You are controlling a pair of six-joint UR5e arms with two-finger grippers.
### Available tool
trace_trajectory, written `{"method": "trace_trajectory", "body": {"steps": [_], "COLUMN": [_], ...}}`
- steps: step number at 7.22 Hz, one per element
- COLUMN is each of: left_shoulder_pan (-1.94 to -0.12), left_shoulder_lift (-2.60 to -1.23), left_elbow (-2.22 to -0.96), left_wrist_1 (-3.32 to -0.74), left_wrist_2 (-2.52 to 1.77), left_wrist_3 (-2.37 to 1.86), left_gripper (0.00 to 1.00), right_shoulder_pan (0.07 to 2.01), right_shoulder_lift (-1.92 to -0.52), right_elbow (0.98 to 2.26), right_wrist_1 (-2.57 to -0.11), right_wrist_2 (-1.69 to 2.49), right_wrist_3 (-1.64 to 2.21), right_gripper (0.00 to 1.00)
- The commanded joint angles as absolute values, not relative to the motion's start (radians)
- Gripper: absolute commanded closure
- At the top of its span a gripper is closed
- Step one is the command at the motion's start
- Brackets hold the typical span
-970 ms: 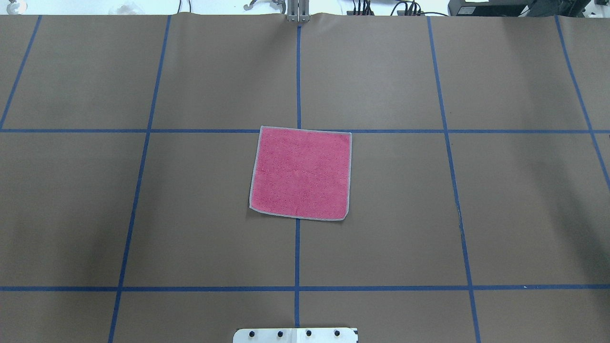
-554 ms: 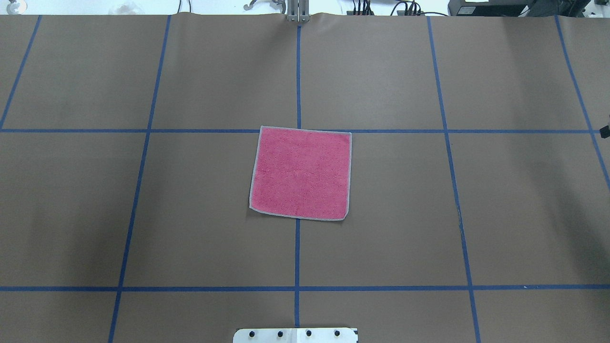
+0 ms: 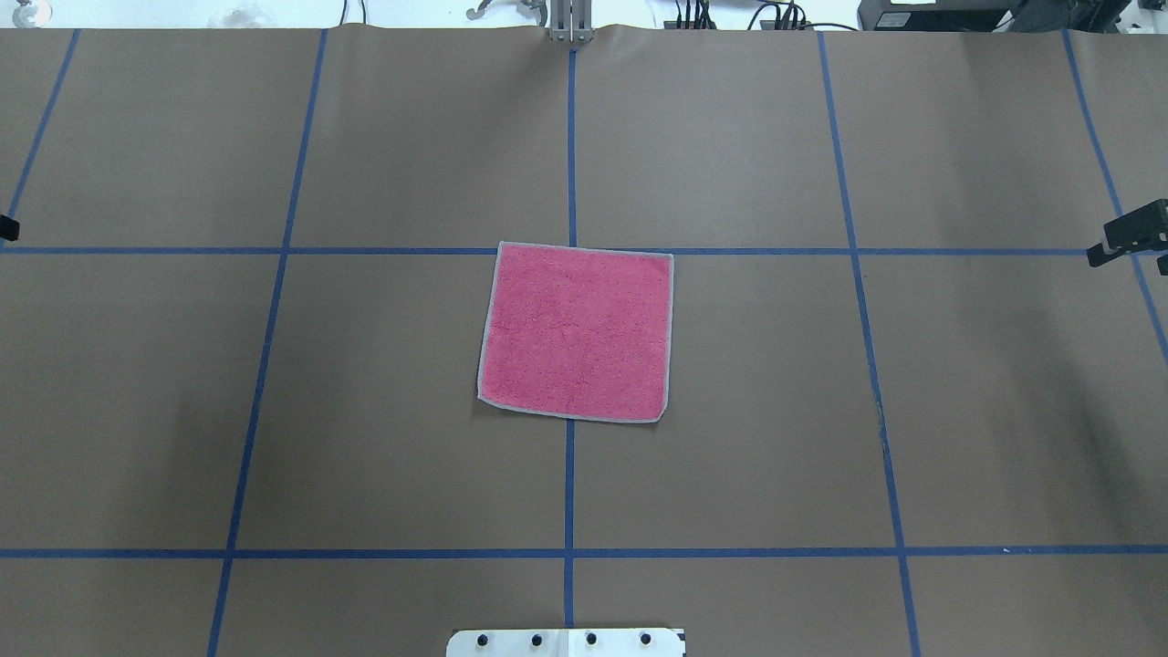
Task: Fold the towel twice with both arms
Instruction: 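Move both grippers toward the near corners of the pink towel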
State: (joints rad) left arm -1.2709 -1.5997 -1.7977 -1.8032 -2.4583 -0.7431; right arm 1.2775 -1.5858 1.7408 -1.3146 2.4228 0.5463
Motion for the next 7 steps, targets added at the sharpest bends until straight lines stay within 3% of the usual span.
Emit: {"method": "trace_trajectory", "body": {"steps": [1,2,7], "left_shoulder_pan": [-1.140,-1.067,-0.820], "left_shoulder_lift": [-1.665,-1.743,-1.896], "left_elbow": [-1.880,-1.884,-1.879], "left_wrist_1": [-1.810,-1.812,-1.810], "left_wrist_2": [-2.454,-2.397,-2.214], "left_wrist_3": [-0.997,-1.131,-1.381], "left_gripper": [0.00,0.00,0.00], "right_shoulder_pan": [1.235,1.201,0.843], "right_shoulder_lift": [-1.568,-1.563,-1.261], "right_elbow": [1.775,1.807,1.893], "right_wrist_1": [-1.313,-1.312,-1.315], "right_wrist_2": [2.424,2.422,2.224], "right_wrist_3": [0.595,0.680,1.487], "right_gripper": [0.00,0.00,0.00]}}
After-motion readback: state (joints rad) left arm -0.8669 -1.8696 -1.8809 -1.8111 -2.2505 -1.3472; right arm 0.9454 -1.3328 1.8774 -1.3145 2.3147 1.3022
